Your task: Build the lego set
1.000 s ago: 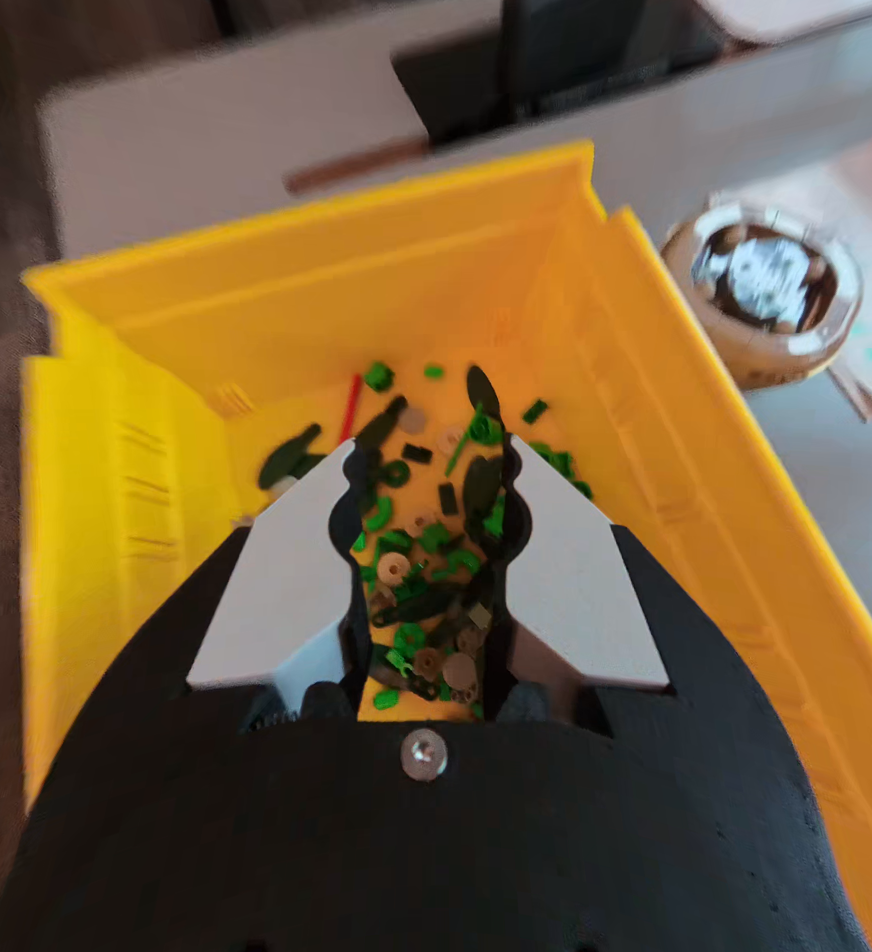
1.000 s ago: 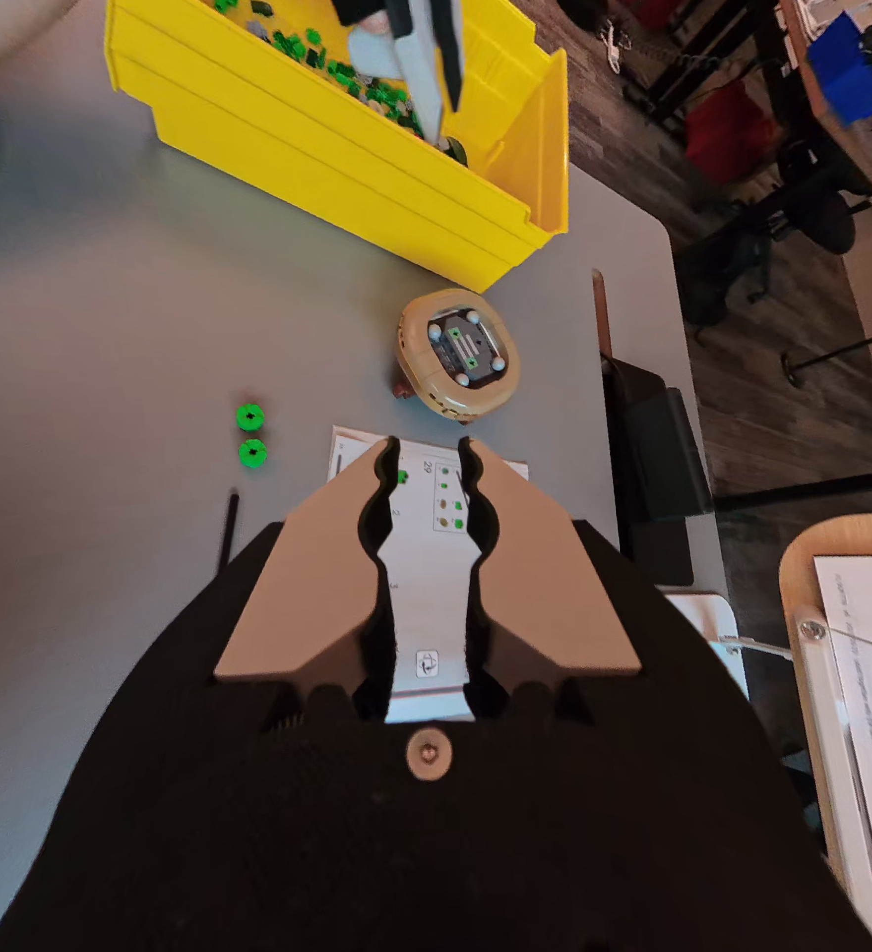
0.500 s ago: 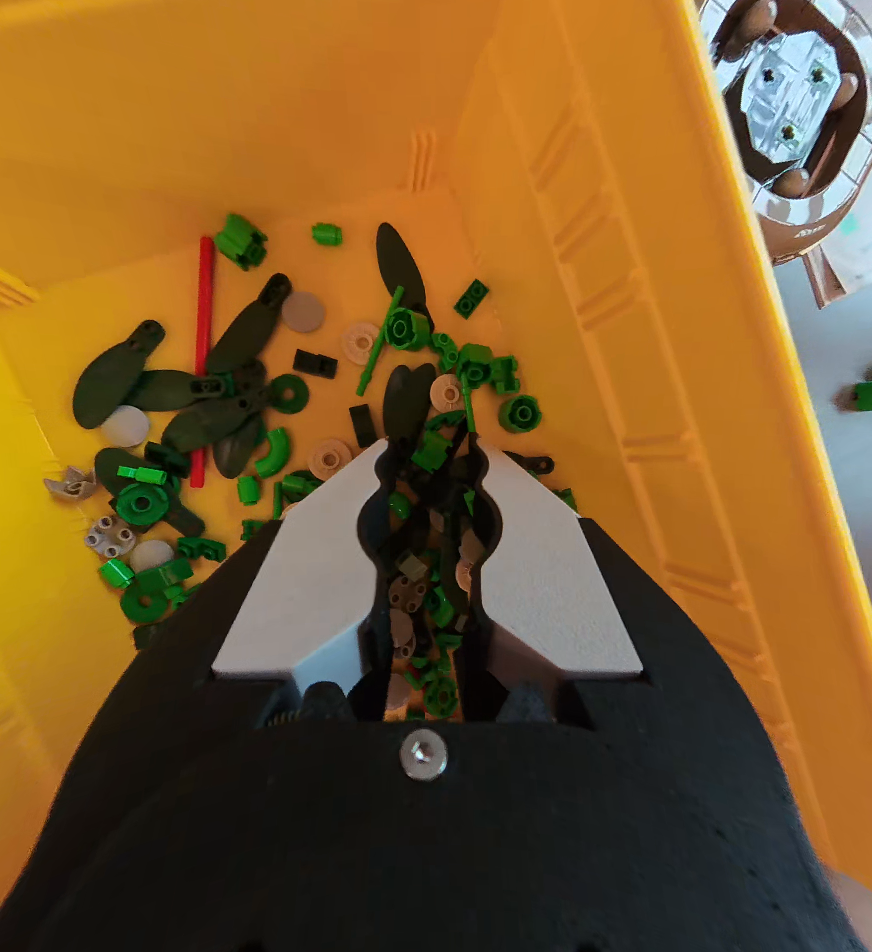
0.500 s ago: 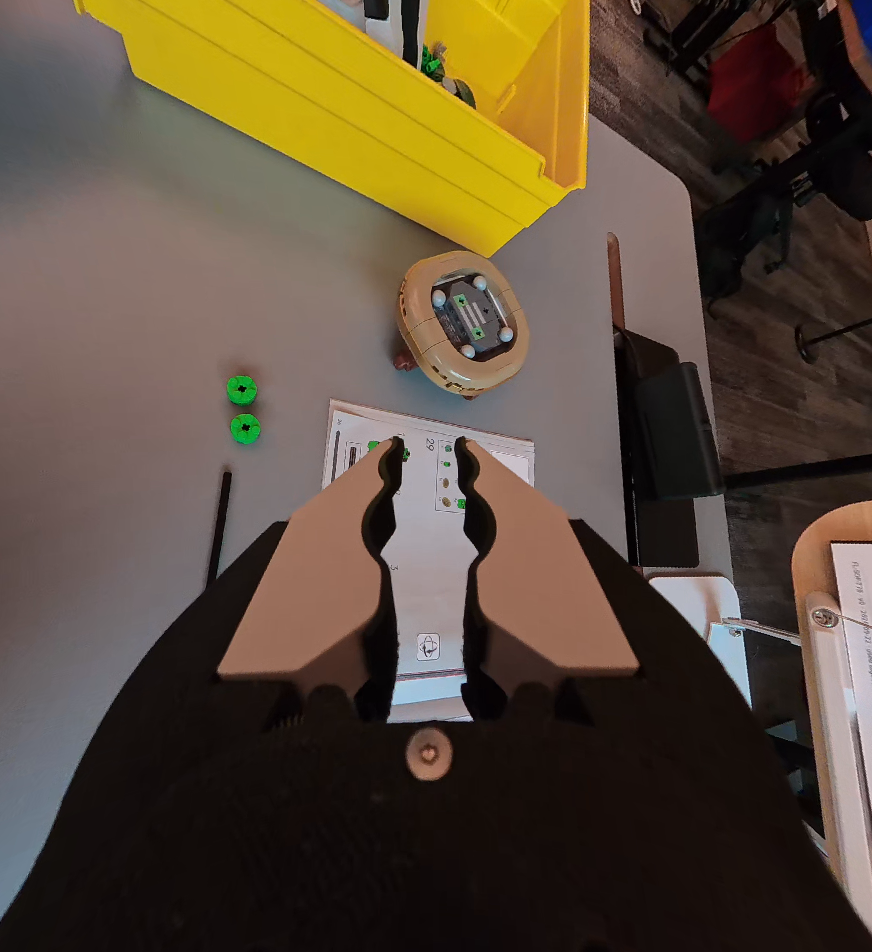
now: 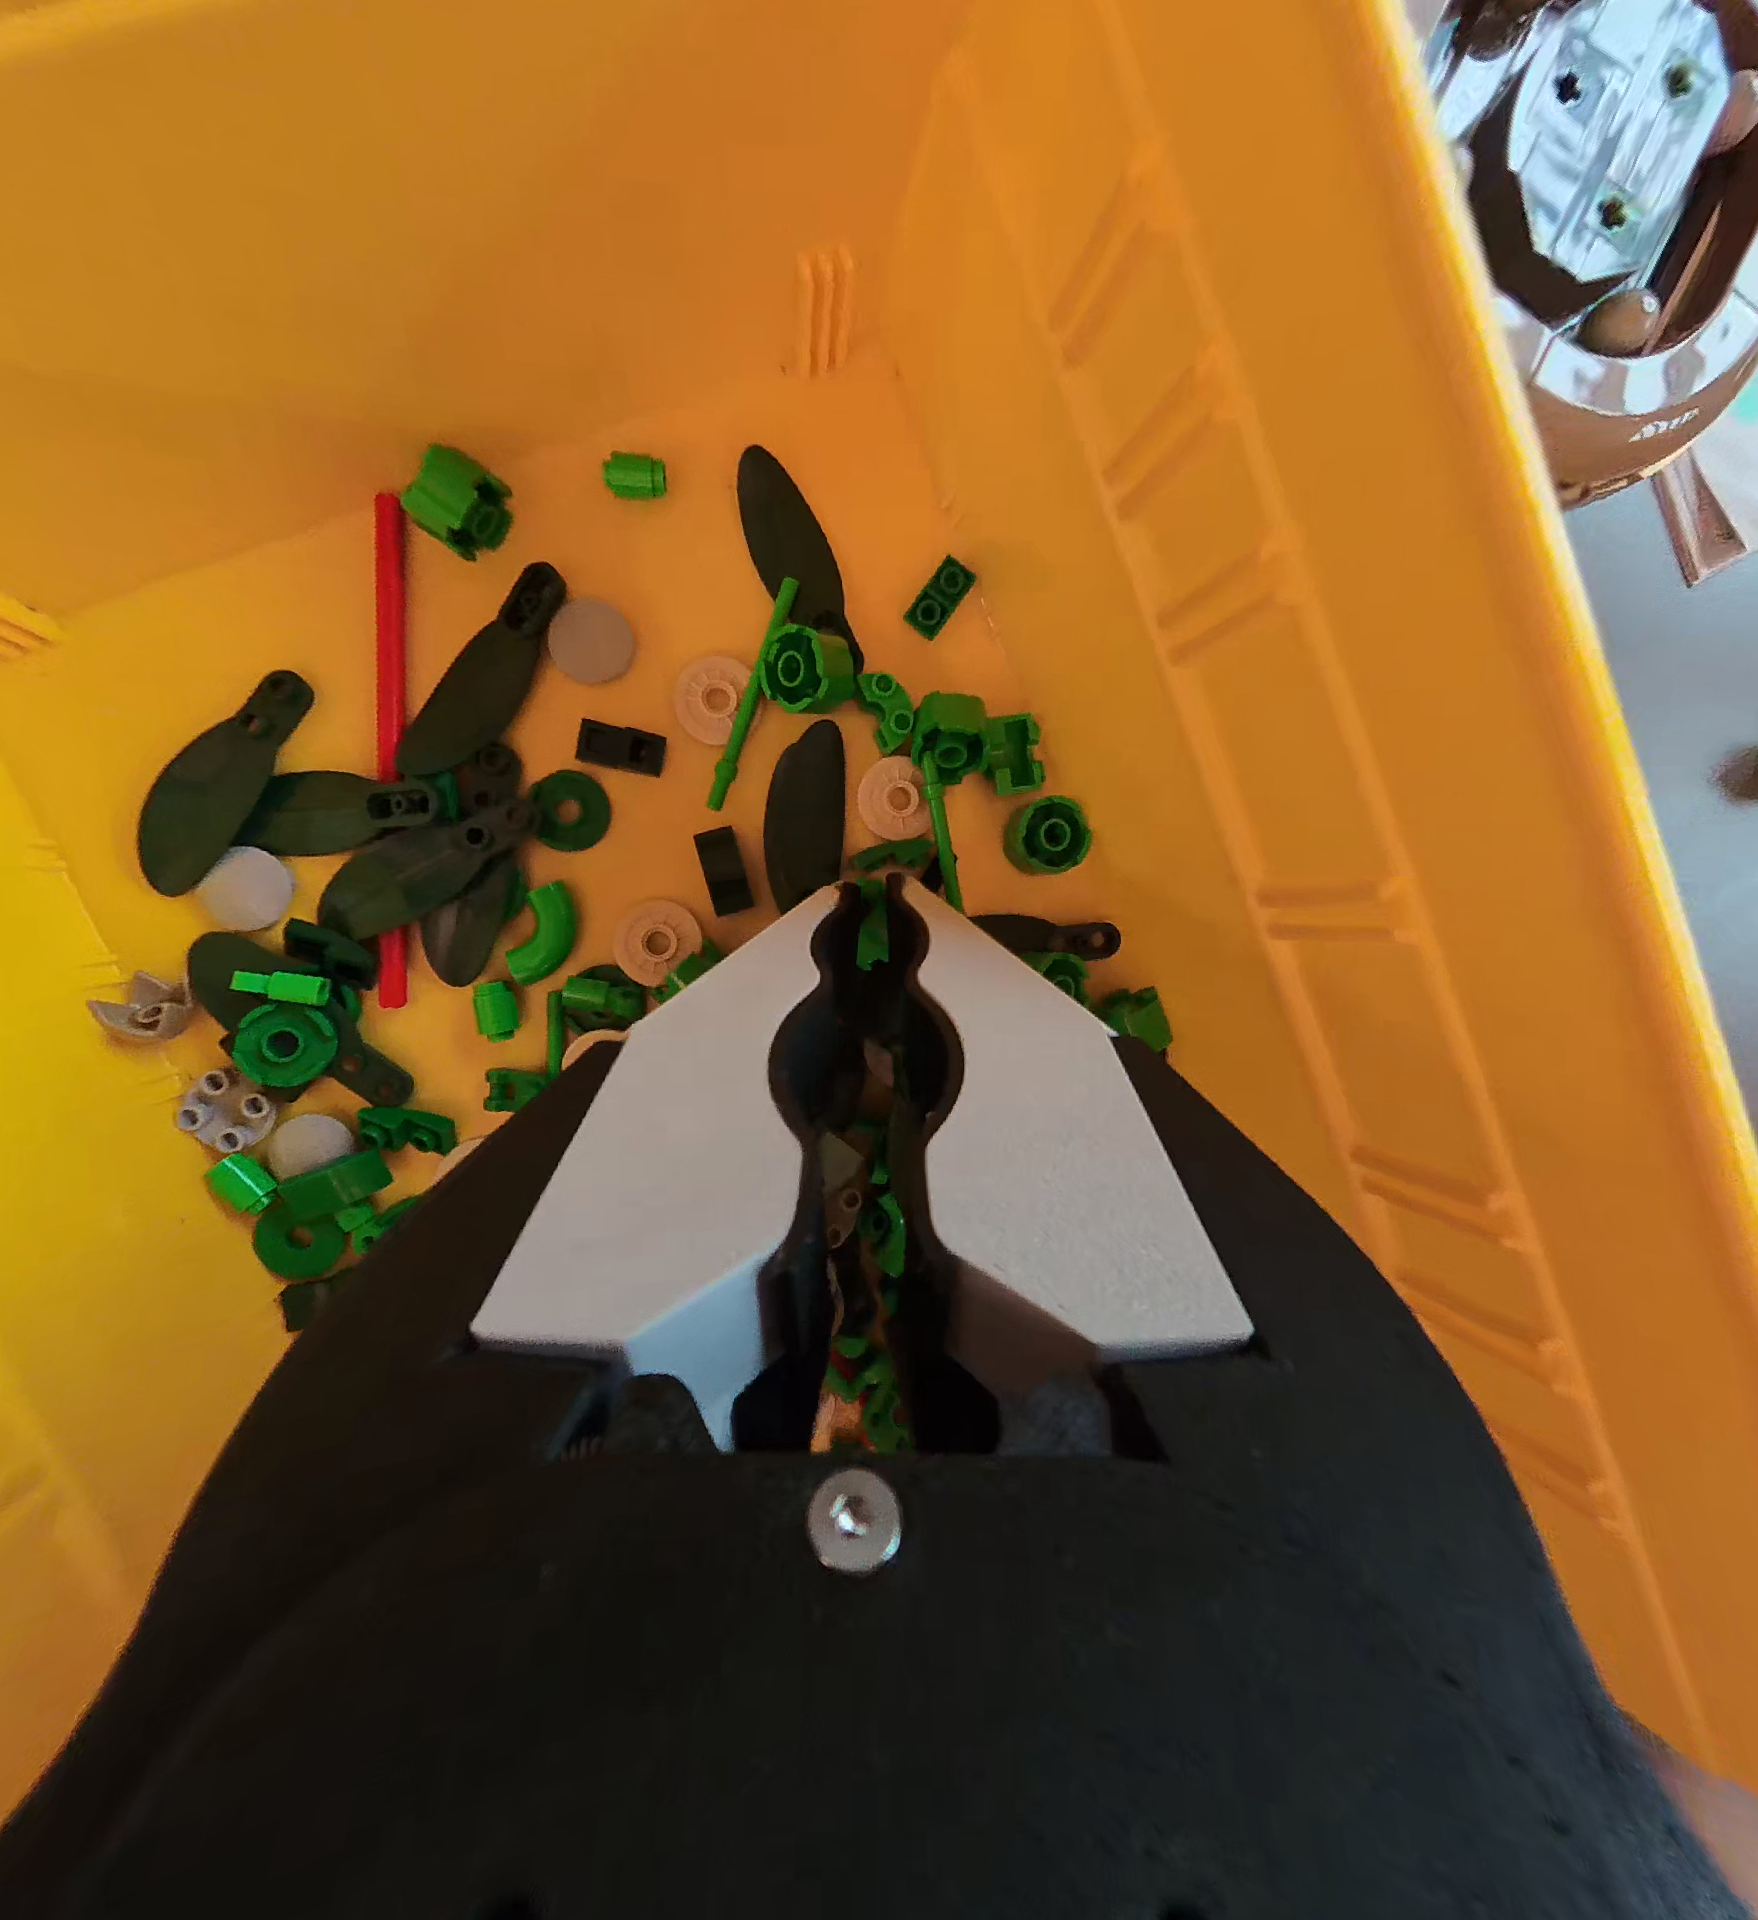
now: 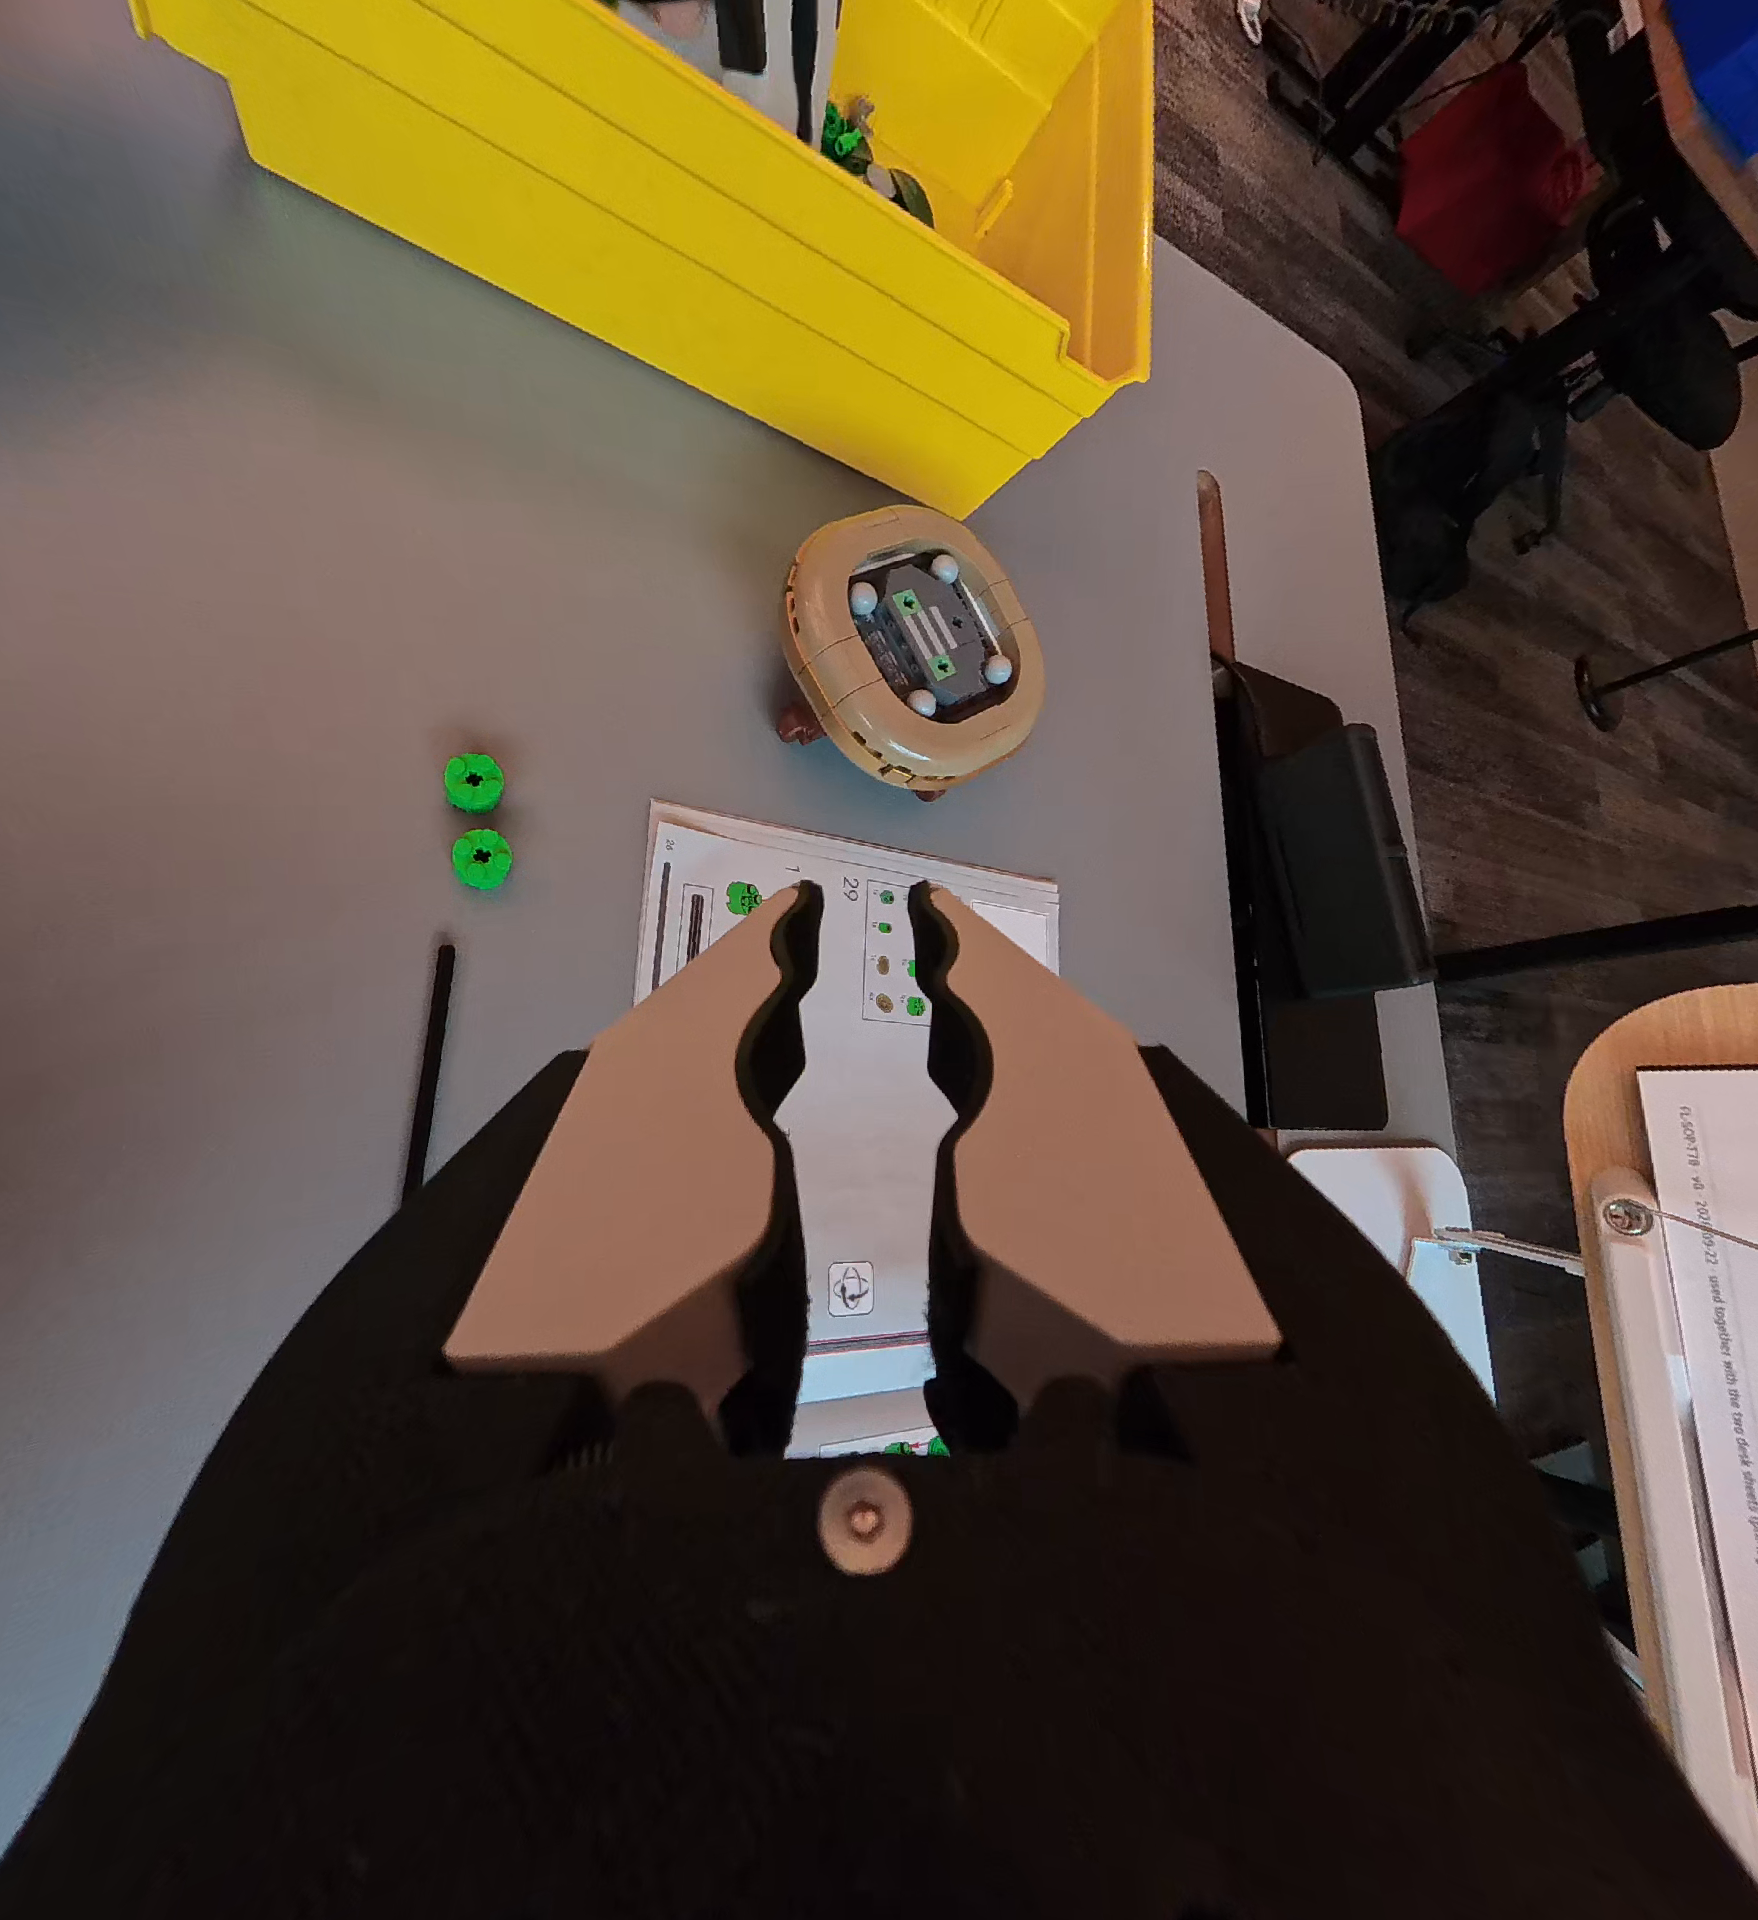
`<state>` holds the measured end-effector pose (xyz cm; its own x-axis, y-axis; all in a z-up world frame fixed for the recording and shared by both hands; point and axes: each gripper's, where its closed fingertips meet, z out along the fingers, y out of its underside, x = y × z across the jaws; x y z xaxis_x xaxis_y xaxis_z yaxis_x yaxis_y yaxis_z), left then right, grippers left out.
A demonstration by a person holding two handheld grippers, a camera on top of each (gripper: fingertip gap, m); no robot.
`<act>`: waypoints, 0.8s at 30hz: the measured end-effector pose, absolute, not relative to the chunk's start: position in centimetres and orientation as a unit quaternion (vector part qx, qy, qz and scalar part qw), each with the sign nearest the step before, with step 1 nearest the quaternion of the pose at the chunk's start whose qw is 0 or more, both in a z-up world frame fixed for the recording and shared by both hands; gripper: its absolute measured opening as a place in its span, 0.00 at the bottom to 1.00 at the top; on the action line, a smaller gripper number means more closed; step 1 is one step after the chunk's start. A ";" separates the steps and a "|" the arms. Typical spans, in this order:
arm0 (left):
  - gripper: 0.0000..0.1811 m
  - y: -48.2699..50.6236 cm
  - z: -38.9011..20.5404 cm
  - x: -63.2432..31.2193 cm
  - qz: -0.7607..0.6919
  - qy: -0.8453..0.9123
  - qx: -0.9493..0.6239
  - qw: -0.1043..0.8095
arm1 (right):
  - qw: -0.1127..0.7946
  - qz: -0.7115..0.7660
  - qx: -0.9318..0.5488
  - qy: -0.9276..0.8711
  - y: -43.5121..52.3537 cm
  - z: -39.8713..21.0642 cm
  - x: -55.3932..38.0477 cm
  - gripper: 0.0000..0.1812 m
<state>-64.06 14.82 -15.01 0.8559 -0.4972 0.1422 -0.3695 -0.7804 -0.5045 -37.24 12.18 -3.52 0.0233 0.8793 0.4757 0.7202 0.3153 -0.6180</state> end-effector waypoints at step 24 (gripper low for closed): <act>0.01 9.5 9.4 -47.4 -0.459 0.345 -0.664 0.479 | 0.593 0.284 -0.481 -0.580 8.7 6.8 -42.0 0.24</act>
